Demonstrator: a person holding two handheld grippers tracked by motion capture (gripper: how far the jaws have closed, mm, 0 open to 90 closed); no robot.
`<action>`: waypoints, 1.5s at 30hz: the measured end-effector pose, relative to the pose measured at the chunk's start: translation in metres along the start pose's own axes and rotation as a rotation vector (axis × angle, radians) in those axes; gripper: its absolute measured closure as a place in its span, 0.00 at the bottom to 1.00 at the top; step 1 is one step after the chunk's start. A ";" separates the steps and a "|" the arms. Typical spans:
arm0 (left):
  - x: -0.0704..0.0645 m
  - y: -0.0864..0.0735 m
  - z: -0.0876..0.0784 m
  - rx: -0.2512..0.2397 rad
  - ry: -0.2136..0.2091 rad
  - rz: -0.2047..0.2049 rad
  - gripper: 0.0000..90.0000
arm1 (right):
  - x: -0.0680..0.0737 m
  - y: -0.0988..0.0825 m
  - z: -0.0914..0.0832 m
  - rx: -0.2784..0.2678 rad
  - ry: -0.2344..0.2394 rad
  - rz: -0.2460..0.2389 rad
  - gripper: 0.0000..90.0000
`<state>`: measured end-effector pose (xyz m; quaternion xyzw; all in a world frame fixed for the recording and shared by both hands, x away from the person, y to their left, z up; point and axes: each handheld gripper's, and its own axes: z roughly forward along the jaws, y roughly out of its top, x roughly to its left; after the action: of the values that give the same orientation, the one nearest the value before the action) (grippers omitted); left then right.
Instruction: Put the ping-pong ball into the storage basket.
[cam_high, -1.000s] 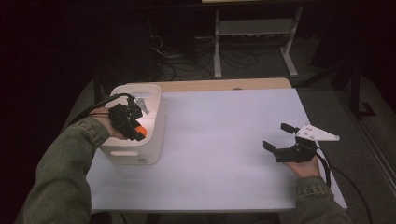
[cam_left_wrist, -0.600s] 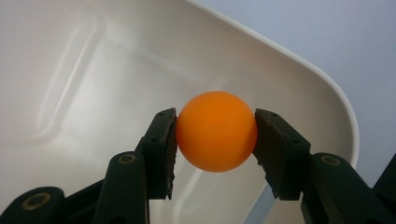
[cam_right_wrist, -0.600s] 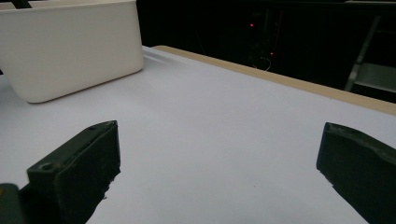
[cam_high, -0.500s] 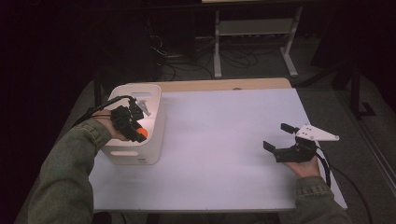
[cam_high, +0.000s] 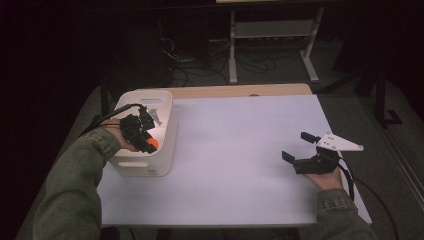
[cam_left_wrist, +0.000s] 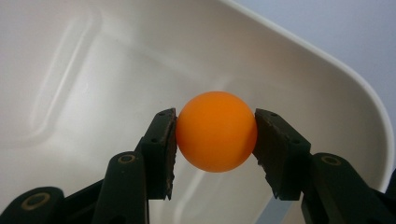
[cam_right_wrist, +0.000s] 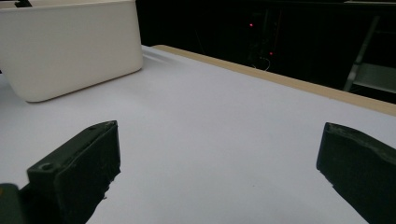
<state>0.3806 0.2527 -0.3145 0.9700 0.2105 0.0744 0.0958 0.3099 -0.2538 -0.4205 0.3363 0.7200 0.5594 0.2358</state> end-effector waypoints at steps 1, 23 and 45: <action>0.000 0.000 0.000 0.000 -0.002 0.000 0.55 | 0.000 0.000 0.000 0.001 0.000 0.001 0.00; 0.007 -0.005 -0.016 -0.053 0.040 -0.059 0.25 | 0.000 -0.001 0.000 0.006 -0.001 0.004 0.00; 0.007 -0.008 -0.035 -0.188 0.022 -0.082 0.00 | 0.000 -0.001 -0.001 0.001 -0.002 0.002 0.00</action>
<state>0.3774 0.2682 -0.2817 0.9465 0.2431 0.1008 0.1868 0.3089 -0.2542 -0.4211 0.3379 0.7195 0.5591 0.2357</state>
